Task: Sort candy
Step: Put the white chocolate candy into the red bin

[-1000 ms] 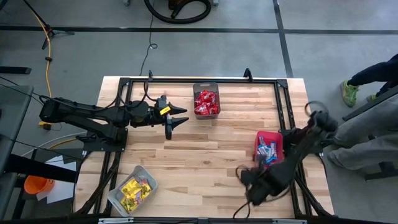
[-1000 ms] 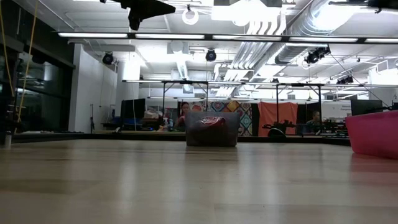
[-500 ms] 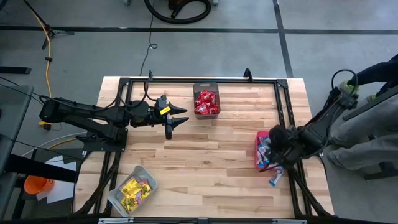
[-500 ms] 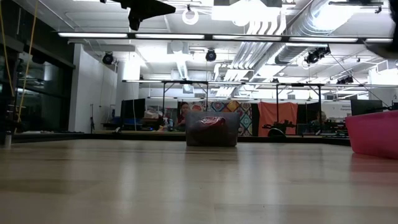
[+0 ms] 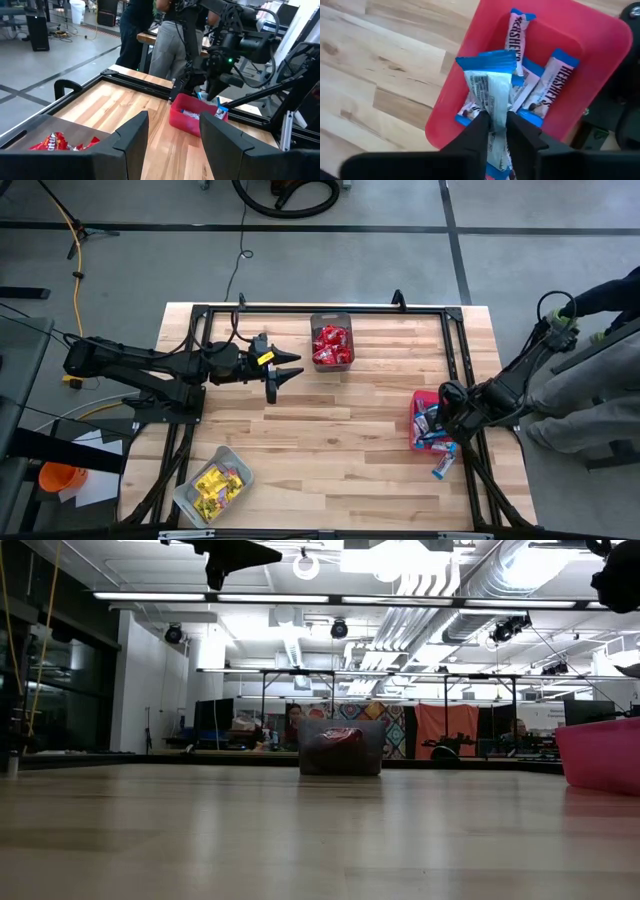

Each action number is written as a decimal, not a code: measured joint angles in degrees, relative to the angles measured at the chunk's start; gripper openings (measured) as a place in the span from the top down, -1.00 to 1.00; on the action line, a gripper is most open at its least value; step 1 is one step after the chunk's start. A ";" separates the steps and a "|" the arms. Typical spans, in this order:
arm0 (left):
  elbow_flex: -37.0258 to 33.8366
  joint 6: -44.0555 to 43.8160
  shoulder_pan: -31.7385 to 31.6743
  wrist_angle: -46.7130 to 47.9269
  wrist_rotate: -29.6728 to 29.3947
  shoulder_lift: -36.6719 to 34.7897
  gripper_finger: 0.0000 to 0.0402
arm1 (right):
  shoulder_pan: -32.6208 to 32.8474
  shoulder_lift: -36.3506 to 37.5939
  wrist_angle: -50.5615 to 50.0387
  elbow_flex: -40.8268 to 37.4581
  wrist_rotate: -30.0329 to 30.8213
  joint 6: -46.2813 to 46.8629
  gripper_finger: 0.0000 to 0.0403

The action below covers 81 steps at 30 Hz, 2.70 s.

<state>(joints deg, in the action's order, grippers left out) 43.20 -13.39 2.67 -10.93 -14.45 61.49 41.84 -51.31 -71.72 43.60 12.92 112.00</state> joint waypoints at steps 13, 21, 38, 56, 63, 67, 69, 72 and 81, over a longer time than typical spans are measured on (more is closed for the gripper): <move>0.00 0.03 -0.01 0.12 -0.43 0.00 0.18 | -0.61 1.55 -0.08 5.75 -5.10 -10.40 0.09; 0.00 0.09 0.00 0.40 -0.40 0.00 0.18 | -1.22 -0.50 9.54 22.84 21.65 -28.72 0.08; 0.00 0.14 0.00 0.64 -0.36 0.00 0.18 | -11.15 -23.16 18.21 38.45 3.61 -62.75 0.08; 0.00 0.12 0.00 0.60 -0.25 0.00 0.18 | -17.82 -24.34 20.18 35.11 -9.12 -55.84 0.08; 0.00 2.71 0.00 0.62 -0.25 0.00 0.18 | -12.02 -24.35 23.48 21.45 -28.67 -32.42 0.08; 0.00 3.07 0.00 0.62 -0.25 0.00 0.18 | -5.57 -24.39 25.20 12.46 -36.55 -13.00 0.08; 0.00 3.09 -0.02 0.62 -0.25 0.00 0.18 | -2.17 -24.39 28.63 8.90 -37.63 -4.87 0.08; 0.00 3.11 0.00 0.62 -0.25 0.00 0.18 | 1.81 -24.39 34.06 4.41 -37.45 5.02 0.08; 0.00 3.13 0.00 0.64 -0.27 0.00 0.18 | 6.12 -24.39 35.25 -3.15 -32.69 21.59 0.08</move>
<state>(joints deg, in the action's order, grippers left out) 43.20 -10.26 2.68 -10.29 -14.72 61.49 47.96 -75.70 -36.47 40.45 -19.76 133.59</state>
